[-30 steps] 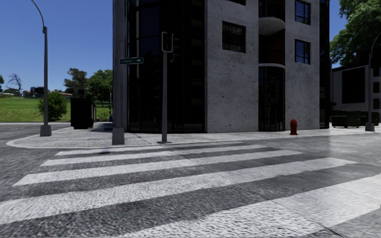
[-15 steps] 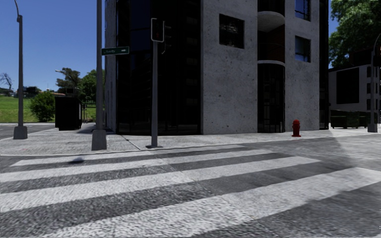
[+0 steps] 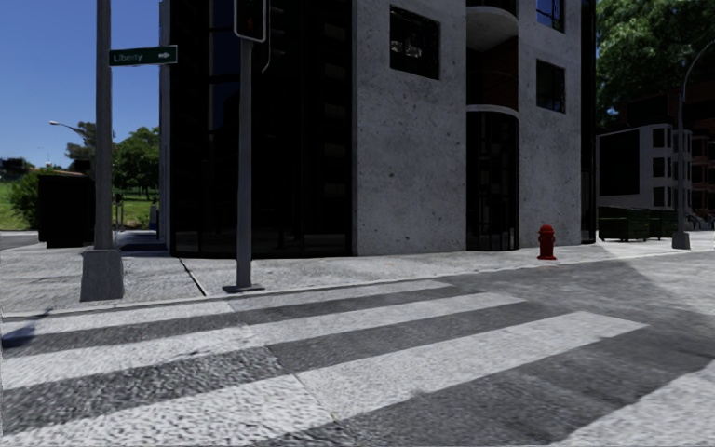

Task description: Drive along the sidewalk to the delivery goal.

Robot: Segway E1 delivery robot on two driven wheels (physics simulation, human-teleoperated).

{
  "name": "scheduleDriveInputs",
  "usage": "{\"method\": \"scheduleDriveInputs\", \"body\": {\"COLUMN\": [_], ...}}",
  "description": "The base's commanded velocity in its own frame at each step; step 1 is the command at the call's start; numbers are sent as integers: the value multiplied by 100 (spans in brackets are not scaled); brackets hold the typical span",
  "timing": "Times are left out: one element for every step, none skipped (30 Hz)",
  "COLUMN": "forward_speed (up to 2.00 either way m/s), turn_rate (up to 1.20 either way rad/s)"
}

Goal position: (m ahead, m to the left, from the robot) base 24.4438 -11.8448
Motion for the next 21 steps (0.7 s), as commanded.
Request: {"method": "scheduleDriveInputs", "body": {"forward_speed": [200, 200, 200, 200, 200, 200, 200, 200, 200, 200, 200, 200, 200, 200, 200, 200, 200, 200, 200, 200, 200], "turn_rate": [-31, -31, -27, -11, 0, 0, 0, 0, 0, 0, 0, 0, 0, 0, 0, 0, 0, 0, 0, 0, 0]}}
